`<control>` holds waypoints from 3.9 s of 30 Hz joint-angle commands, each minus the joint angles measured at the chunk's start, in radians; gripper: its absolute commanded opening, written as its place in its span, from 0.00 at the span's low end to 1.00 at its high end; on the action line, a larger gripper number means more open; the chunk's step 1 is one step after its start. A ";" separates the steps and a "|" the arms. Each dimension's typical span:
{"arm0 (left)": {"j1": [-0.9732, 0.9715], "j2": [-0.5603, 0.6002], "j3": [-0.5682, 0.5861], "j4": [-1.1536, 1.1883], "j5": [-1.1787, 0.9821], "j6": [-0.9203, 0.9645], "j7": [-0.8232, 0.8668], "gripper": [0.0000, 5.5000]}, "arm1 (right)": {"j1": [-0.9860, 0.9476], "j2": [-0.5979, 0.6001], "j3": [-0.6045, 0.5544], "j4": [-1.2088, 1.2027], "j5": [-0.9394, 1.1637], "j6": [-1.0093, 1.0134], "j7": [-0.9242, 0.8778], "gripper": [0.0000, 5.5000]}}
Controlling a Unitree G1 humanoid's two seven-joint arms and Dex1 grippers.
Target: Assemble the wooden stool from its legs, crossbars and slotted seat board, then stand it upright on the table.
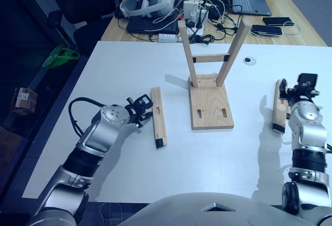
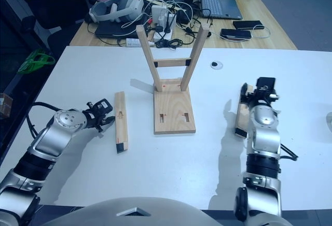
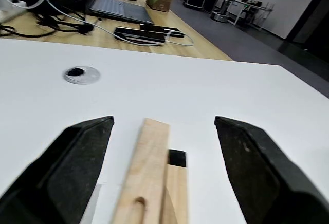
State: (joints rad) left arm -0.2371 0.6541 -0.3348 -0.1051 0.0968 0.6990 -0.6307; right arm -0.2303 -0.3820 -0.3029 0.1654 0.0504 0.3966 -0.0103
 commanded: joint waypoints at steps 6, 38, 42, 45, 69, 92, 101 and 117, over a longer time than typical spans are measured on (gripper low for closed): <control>-0.079 -0.057 0.080 0.008 0.003 0.021 0.059 0.36 | 0.207 -0.045 -0.056 0.115 0.035 -0.105 0.113 0.66; -0.183 -0.094 0.130 -0.037 0.013 0.030 0.113 0.36 | 0.242 -0.173 0.200 0.111 -0.135 -0.213 0.243 0.66; -0.182 -0.134 0.155 -0.073 -0.012 0.065 0.134 0.36 | 0.246 -0.126 0.149 -0.005 -0.100 -0.064 0.192 0.66; -0.189 -0.196 0.208 -0.094 -0.042 0.102 0.181 0.36 | 0.275 -0.061 0.132 -0.114 -0.085 0.069 0.144 0.66; -0.306 -0.447 0.451 -0.066 -0.192 0.183 0.480 0.36 | 0.092 0.390 -0.153 -0.245 0.084 0.488 -0.325 0.63; -0.382 -0.434 0.488 -0.040 -0.247 0.193 0.489 0.36 | -0.037 0.329 -0.288 -0.111 0.257 0.138 -0.212 0.23; -0.509 -0.465 0.709 -0.046 -0.500 0.267 0.454 0.36 | -0.202 0.281 -0.320 -0.157 0.722 0.107 0.170 0.23; -0.545 -0.532 0.622 -0.203 -0.778 0.500 0.475 0.36 | -0.132 0.253 0.291 -0.553 0.529 0.094 0.273 0.23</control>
State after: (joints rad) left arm -0.7641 0.1338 0.3020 -0.2966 -0.6632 1.1663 -0.1706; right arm -0.3807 -0.1061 -0.0717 -0.3900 0.6709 0.5406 0.2537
